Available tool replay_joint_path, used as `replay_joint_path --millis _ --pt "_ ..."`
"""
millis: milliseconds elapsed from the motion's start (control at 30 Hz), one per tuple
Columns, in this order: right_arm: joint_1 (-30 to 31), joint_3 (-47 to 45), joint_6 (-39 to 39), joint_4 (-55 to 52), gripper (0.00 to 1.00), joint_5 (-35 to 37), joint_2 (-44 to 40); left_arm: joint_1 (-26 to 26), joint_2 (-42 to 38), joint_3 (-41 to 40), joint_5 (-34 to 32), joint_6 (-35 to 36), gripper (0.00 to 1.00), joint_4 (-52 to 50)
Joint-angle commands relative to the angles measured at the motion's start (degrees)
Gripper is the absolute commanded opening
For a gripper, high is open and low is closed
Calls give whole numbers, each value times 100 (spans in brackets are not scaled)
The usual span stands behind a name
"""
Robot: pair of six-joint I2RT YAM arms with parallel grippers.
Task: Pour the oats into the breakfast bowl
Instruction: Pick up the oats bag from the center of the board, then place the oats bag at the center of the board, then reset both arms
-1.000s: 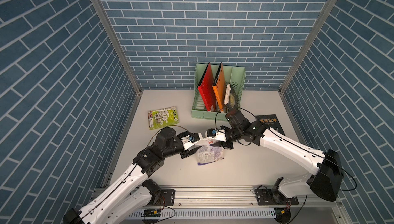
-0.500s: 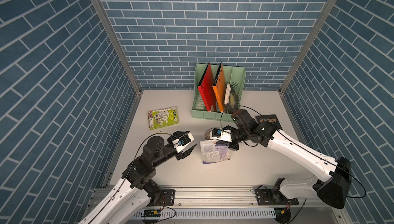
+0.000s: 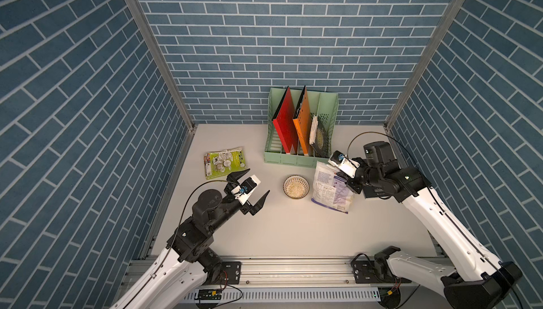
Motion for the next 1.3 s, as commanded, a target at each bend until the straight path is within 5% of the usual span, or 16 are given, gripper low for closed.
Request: replay_joint_path --millis 0,400,667,800,1000,1267 --pt "-227 140 552 1162 0 24 -150 17 8 -121 -874 -650 100 393" --pt "-246 -674 1240 2757 0 1 632 23 229 -341 -1298 -1329 99 1036" --pt "-317 -589 1505 2636 55 341 591 17 320 -250 -1930 -1563 100 1252" --pt "-1030 -586 1972 2879 69 -14 133 17 194 -390 -2889 -1901 99 1685" --pt "-3107 -1814 3414 4287 90 -906 -503 19 -93 -1132 -5399 -2451 99 2546" --pt "-3374 -4202 3849 6324 100 589 -826 57 57 -2284 -7101 -2581 100 4173"
